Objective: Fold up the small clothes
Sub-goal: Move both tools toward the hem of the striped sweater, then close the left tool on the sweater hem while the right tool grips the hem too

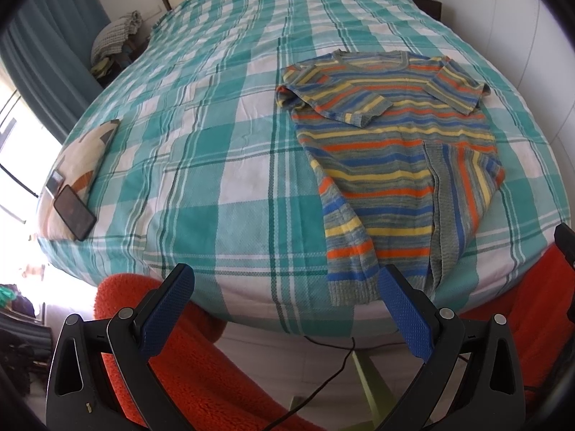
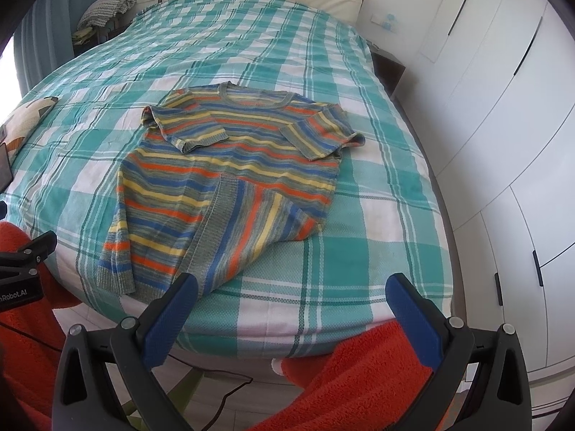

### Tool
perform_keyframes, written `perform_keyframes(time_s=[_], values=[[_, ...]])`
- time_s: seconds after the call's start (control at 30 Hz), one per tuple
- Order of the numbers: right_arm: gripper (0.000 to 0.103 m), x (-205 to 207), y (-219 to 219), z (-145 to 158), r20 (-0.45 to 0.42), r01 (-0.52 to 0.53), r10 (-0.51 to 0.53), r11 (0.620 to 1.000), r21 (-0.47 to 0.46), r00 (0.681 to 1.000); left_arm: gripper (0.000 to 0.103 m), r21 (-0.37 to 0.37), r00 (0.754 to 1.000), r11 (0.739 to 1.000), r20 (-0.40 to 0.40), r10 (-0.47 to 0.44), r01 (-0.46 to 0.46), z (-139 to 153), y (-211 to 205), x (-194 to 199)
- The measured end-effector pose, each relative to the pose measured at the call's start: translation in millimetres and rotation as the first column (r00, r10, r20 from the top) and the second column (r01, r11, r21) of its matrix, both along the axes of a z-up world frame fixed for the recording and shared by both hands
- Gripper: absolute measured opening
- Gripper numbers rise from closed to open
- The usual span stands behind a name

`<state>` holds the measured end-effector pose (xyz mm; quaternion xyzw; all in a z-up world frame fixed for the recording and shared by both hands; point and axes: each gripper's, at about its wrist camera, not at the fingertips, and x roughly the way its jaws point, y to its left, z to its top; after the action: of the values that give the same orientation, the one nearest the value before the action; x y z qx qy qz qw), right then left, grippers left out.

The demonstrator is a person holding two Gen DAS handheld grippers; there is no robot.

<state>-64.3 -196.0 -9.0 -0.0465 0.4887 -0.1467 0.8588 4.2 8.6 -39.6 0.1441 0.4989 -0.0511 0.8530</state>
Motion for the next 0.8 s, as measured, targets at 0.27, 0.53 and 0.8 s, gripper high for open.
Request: perform_keyframes(time_s=[0.27, 0.53, 0.8], values=[[0.103, 0.8, -1.6, -1.0, -0.001, -0.005, 0.005, 1.0, 0.007, 1.0, 0.102, 0.014, 1.0, 1.0, 0.003, -0.002, 0.002, -9.4, 4.9, 5.6], [0.103, 20.9, -47.7, -9.5, 0.04, -0.031, 0.03, 0.998, 0.045, 0.999, 0.102, -0.191, 0.985, 0.981, -0.171, 0.007, -0.04, -58.4, 41.1, 45.2], [0.082, 123.1, -13.8, -82.9, -0.063, -0.217, 0.246, 0.928, 0.303, 0.967, 0.063, -0.149, 0.964, 0.987, -0.246, -0.099, 0.063, -108.2, -31.3, 62.4]])
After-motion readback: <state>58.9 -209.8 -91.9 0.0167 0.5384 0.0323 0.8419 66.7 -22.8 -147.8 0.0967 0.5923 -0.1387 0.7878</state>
